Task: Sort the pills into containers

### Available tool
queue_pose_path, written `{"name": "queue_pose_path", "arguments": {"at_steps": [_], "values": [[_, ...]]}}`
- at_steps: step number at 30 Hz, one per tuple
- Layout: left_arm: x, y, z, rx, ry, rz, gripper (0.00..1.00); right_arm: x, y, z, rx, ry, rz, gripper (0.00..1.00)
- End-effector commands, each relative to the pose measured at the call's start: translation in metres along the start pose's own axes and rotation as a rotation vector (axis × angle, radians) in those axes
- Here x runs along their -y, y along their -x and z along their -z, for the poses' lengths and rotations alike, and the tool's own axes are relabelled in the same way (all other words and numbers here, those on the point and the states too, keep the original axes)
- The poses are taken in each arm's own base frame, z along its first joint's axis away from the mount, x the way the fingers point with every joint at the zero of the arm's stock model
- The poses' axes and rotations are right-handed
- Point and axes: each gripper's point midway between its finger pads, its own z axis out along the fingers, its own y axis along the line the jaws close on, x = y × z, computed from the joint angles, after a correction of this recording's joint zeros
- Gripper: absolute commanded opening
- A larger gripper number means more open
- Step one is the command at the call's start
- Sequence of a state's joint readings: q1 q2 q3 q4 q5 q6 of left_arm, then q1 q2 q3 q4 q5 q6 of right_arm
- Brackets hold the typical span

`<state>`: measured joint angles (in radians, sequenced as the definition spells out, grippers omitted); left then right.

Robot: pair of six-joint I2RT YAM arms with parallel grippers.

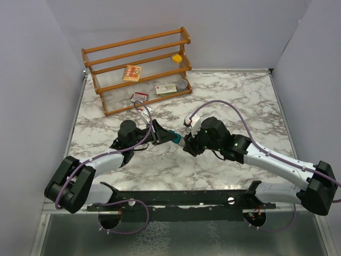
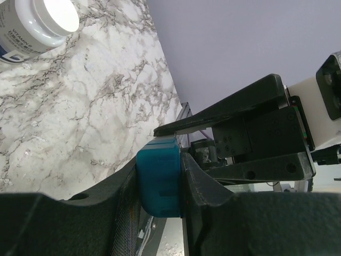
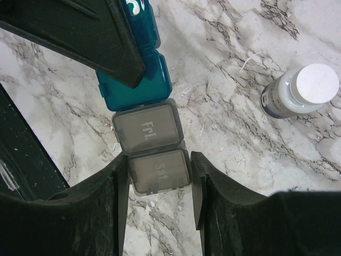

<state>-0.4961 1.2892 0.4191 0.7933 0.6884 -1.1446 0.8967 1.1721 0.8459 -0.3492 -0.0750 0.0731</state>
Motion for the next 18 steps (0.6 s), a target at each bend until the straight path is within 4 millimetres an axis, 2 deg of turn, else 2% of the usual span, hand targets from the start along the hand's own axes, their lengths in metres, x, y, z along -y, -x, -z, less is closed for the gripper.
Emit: {"name": "queue_pose_path", "arguments": {"at_steps": [1,4,8,10,14,18], "values": [[0.03,0.003,0.0,-0.02,-0.102,-0.06,0.08,-0.003,0.039,0.002,0.123,0.004,0.016,0.11],[0.032,0.004,0.002,-0.011,-0.104,-0.058,0.08,-0.003,0.043,0.006,0.137,0.004,0.015,0.22],[0.032,0.005,0.002,-0.004,-0.103,-0.053,0.05,-0.003,0.045,0.011,0.147,-0.003,0.021,0.48],[0.034,0.005,0.003,-0.002,-0.107,-0.059,0.04,-0.001,0.046,0.015,0.154,-0.016,0.025,0.5],[0.038,0.006,0.003,0.0,-0.116,-0.073,0.02,0.004,0.051,0.023,0.173,-0.044,0.029,0.46],[0.037,0.006,0.003,-0.003,-0.116,-0.07,0.01,0.008,0.055,0.029,0.18,-0.071,0.031,0.47]]}}
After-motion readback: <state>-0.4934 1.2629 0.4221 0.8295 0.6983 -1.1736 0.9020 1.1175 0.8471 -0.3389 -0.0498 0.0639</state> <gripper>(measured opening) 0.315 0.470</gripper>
